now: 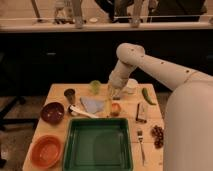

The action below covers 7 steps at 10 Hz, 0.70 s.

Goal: Place banana in purple bowl

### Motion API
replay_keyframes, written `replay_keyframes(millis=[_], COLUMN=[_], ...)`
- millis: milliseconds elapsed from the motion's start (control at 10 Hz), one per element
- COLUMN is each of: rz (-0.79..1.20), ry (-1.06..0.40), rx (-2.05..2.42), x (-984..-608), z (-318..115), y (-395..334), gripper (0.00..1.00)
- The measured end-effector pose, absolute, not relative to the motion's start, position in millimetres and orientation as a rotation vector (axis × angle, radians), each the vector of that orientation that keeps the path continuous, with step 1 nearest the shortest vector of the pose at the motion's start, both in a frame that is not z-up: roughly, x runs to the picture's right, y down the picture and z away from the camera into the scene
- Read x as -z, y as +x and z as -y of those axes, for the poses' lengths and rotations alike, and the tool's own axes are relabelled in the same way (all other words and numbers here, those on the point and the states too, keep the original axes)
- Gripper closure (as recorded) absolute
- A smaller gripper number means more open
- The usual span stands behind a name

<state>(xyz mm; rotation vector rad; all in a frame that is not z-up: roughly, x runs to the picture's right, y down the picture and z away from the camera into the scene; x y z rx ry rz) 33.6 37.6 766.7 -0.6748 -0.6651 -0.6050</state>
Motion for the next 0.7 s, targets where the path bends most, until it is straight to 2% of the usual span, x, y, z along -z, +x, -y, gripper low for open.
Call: replay_keyframes(millis=[700], rz=[0.666], ry=[-0.673], rx=[0.606], x=[-766.8], z=[-37.6], y=[32.7], gripper=[1.0])
